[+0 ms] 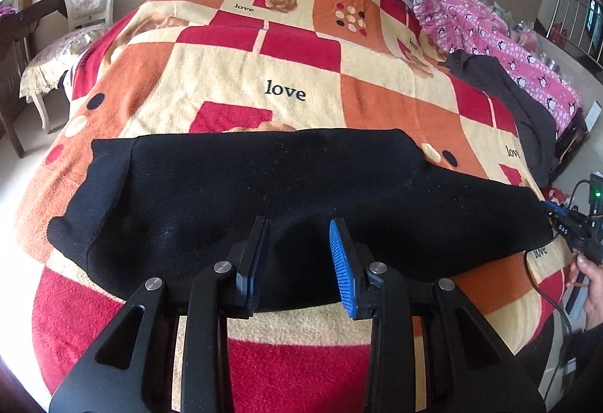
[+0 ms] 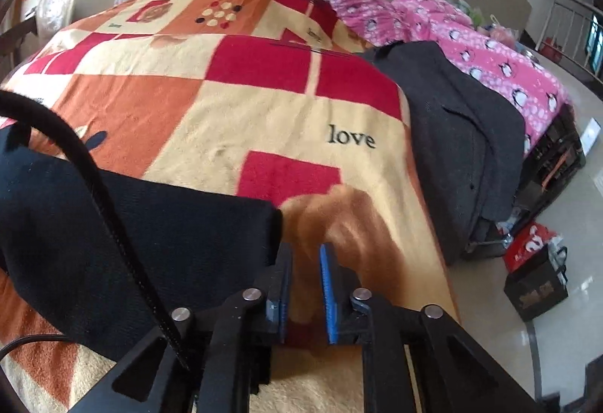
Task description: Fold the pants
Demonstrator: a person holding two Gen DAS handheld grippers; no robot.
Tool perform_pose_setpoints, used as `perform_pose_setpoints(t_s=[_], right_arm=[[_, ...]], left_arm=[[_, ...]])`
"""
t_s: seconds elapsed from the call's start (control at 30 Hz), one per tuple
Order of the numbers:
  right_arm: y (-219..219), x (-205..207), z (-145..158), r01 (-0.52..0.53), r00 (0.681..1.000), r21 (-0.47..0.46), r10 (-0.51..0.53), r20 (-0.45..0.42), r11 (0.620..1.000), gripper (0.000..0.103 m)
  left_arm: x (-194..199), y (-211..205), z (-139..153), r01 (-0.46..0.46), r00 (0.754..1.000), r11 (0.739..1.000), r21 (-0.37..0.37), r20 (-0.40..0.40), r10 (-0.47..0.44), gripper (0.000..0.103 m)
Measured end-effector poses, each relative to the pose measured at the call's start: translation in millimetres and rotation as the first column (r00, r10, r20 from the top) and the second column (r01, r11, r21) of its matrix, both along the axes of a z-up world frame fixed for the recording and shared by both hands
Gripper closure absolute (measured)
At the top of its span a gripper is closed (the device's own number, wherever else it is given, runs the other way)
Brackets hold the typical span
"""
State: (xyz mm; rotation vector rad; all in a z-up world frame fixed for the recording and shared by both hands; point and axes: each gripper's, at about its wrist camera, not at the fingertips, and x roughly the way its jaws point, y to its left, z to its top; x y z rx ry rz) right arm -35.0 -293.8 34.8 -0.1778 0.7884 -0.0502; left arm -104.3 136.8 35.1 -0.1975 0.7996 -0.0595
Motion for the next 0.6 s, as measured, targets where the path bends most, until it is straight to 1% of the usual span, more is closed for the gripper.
perform_pose_setpoints(t_s=[0.07,0.1,0.13,0.27,0.33,0.4,0.47,0.6], right_arm=[[-1.8,-11.1,9.4,-0.027,0.999,0.108,0.024,0.024,0.994,0.089],[-0.1,-16.4,13.3,-0.042,0.999,0.149,0.038,0.032,0.988,0.086],[4.0,-19.7,15.5,-0.054,0.998,0.166,0.048,0.038,0.985,0.085],[28.6,-31.7,20.4,-0.108,0.993,0.199,0.098,0.060,0.974,0.078],[41.3,-35.8,22.2,-0.122,0.991,0.211,0.110,0.070,0.970,0.073],[53.9,-38.8,24.3,-0.146,0.988,0.245,0.130,0.079,0.958,0.064],[65.0,-41.0,23.9,-0.164,0.986,0.259,0.148,0.082,0.952,0.057],[86.3,-43.4,20.9,-0.190,0.982,0.281,0.176,0.075,0.941,0.057]], left_arm=[[-1.3,4.2,-2.1,-0.014,1.000,1.000,-0.002,-0.006,0.014,0.071],[-1.6,6.9,-2.9,-0.025,1.000,1.000,-0.003,-0.009,0.025,0.071],[-1.8,8.2,-3.6,-0.036,0.999,0.999,0.000,-0.011,0.036,0.071],[-4.9,9.3,-3.5,-0.070,0.998,0.997,0.026,-0.007,0.070,0.071],[-6.6,7.6,-3.1,-0.070,0.998,0.997,0.038,0.000,0.070,0.071],[-7.2,5.2,-2.7,-0.073,0.997,0.996,0.050,0.011,0.072,0.071],[-7.3,2.6,-2.5,-0.074,0.997,0.996,0.057,0.020,0.073,0.071],[-7.7,-5.9,-0.5,-0.063,0.997,0.995,0.071,0.037,0.061,0.071]])
